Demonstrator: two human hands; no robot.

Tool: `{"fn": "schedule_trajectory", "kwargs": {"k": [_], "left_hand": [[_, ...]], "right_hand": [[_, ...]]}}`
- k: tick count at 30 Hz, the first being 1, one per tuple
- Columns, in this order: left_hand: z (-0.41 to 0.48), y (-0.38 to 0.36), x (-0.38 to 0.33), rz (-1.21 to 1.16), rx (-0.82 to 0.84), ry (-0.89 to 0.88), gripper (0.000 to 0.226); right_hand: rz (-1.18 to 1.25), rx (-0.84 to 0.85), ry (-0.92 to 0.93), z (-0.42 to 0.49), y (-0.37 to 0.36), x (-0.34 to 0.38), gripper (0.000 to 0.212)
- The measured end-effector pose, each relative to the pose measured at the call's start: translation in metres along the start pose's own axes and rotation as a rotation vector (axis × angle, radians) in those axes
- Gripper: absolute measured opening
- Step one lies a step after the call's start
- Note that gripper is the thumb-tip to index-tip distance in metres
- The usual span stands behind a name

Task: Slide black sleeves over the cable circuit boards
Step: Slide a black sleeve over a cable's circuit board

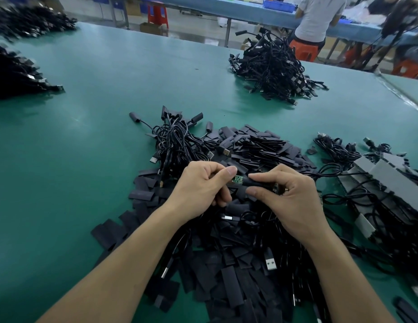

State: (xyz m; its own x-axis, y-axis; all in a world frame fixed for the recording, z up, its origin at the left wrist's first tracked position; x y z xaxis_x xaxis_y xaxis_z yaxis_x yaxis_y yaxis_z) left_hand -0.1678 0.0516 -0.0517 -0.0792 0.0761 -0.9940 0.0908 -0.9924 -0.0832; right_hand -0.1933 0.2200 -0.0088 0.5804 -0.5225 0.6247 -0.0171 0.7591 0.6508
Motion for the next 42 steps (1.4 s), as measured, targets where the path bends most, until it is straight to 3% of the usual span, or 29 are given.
{"fn": "schedule_trajectory", "kwargs": {"k": [15, 20, 29, 31, 34, 42], "left_hand": [[0.001, 0.002, 0.003, -0.006, -0.017, 0.03, 0.027], [0.001, -0.002, 0.003, 0.008, 0.013, 0.027, 0.026], [-0.001, -0.006, 0.002, 0.023, 0.07, 0.012, 0.015], [-0.001, -0.003, 0.0, -0.005, 0.067, 0.003, 0.004], [-0.001, 0.003, -0.001, -0.06, 0.036, -0.021, 0.014], [0.0, 0.006, 0.001, -0.082, 0.001, -0.008, 0.009]], "right_hand": [[-0.109, 0.021, 0.042, -0.002, -0.005, 0.007, 0.029], [-0.268, 0.0, 0.088, -0.003, -0.005, 0.012, 0.031], [-0.314, 0.015, 0.17, -0.004, -0.009, 0.016, 0.026], [-0.314, -0.014, 0.163, -0.004, -0.006, 0.014, 0.023], [-0.316, -0.052, 0.139, -0.004, -0.001, 0.011, 0.022], [-0.232, -0.113, 0.057, -0.003, 0.007, 0.008, 0.032]]}}
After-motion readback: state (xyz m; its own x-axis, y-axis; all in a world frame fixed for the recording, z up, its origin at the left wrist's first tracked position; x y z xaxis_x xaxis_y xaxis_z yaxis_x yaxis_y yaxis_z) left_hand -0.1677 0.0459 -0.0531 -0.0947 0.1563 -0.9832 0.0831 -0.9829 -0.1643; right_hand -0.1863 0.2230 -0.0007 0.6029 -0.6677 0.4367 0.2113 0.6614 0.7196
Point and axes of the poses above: each hand's wrist, its own z-axis towards the middle knuckle, its own y-axis out of the back of the hand, x = y × z, the point moved 8 cm from there along z, towards the middle knuckle, and after that the axes turned 13 degrees about -z, right-handed, at the moved point
